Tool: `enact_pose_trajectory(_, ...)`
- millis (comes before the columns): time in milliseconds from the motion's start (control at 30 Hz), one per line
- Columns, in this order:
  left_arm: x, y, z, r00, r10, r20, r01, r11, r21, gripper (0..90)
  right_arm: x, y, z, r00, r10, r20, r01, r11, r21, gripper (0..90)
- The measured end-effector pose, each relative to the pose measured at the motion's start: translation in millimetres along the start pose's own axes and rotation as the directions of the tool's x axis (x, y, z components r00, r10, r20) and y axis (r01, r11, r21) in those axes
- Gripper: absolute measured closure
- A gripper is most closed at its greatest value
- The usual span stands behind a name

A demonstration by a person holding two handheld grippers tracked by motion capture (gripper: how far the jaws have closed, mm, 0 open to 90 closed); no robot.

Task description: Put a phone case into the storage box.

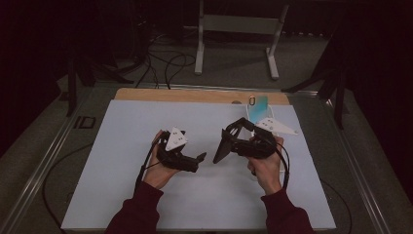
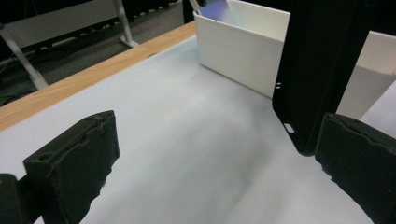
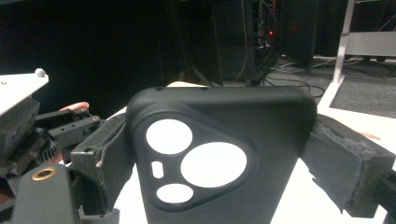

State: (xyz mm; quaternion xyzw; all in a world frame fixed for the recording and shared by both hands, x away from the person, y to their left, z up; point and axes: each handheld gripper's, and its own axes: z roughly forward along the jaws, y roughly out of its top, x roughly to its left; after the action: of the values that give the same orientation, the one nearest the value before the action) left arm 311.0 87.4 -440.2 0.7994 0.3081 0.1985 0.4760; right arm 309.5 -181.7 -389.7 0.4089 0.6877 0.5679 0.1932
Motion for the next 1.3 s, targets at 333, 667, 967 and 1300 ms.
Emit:
enact_pose_trajectory(333, 17.4, -7.3, -17.2, 0.9982, -0.014, -0.059, 0.015, 0.9998, 0.011, 0.0, -7.5, 6.6, 4.4, 0.9997, -0.018, 0.017, 0.018, 1.000, 0.005, 14.1)
enact_pose_trajectory(667, 30.4, -14.7, -30.8, 0.9943, -0.011, -0.106, 0.013, 0.9997, 0.022, 0.0, -22.3, 14.9, 6.4, 0.9989, 0.000, 0.046, 0.000, 1.000, -0.010, 14.0)
enact_pose_trajectory(967, 37.7, -20.5, -39.2, 0.9914, -0.017, -0.130, 0.021, 0.9995, 0.025, 0.0, -29.2, 24.8, 6.7, 0.9981, 0.008, 0.060, -0.005, 0.999, -0.048, 14.0)
enact_pose_trajectory(1300, 42.7, -27.8, -46.3, 0.9888, -0.020, -0.148, 0.023, 0.9995, 0.023, 0.0, -36.7, 31.8, 10.2, 0.9953, 0.006, 0.096, -0.001, 0.998, -0.056, 14.0)
